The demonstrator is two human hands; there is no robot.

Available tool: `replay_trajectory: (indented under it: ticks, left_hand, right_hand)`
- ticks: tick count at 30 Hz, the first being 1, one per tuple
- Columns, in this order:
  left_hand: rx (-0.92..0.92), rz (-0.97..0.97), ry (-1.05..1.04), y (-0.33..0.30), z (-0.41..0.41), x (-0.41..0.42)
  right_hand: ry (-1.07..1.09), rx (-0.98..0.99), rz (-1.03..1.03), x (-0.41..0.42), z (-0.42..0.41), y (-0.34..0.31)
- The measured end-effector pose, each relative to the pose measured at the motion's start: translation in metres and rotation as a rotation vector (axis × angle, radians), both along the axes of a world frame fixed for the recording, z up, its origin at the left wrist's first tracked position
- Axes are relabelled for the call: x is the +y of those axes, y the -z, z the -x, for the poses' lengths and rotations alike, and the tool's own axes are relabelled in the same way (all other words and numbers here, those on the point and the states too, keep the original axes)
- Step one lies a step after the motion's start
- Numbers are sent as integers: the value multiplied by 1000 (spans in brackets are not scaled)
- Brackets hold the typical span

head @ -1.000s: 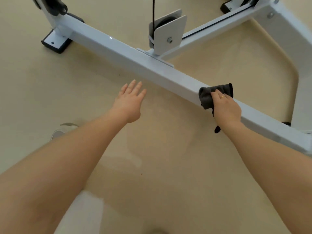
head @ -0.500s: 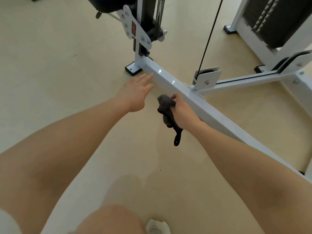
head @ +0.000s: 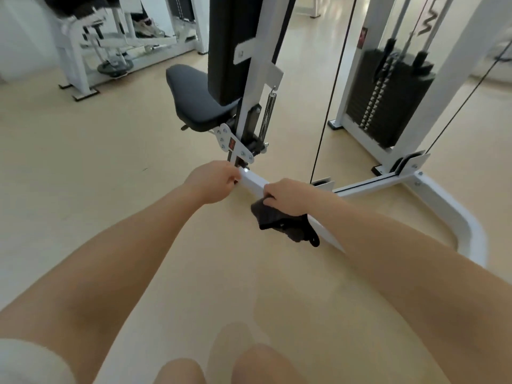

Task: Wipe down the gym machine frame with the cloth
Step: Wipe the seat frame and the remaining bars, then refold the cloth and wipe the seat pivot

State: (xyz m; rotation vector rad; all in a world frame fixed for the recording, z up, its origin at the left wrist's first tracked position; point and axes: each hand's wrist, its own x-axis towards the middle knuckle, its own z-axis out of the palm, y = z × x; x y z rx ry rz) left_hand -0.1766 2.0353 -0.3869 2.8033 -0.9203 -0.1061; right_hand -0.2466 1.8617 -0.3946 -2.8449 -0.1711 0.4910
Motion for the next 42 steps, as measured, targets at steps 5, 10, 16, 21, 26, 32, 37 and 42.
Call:
replay_trajectory:
  ticks: [5, 10, 16, 21, 26, 32, 37, 42]
  left_hand:
    - [170, 20, -24, -92, 31, 5]
    - [225, 12, 36, -172, 59, 6]
    - [258, -53, 78, -253, 83, 11]
    - [364, -49, 63, -303, 98, 14]
    - [526, 309, -125, -338, 104, 23]
    - [552, 558, -433, -330, 107, 84]
    - [534, 756, -684, -313, 105, 173]
    - [605, 792, -657, -315, 73, 279]
  right_hand:
    - [7, -48, 36, 18, 31, -110]
    - [58, -95, 83, 23, 56, -192]
    - [75, -120, 40, 25, 77, -275]
    - [88, -20, -31, 27, 86, -315]
    - [74, 6, -229, 29, 62, -349]
    - [-82, 35, -276, 99, 25, -338]
    - [-171, 114, -419, 199, 3, -328]
    - [-187, 194, -499, 300, -40, -333]
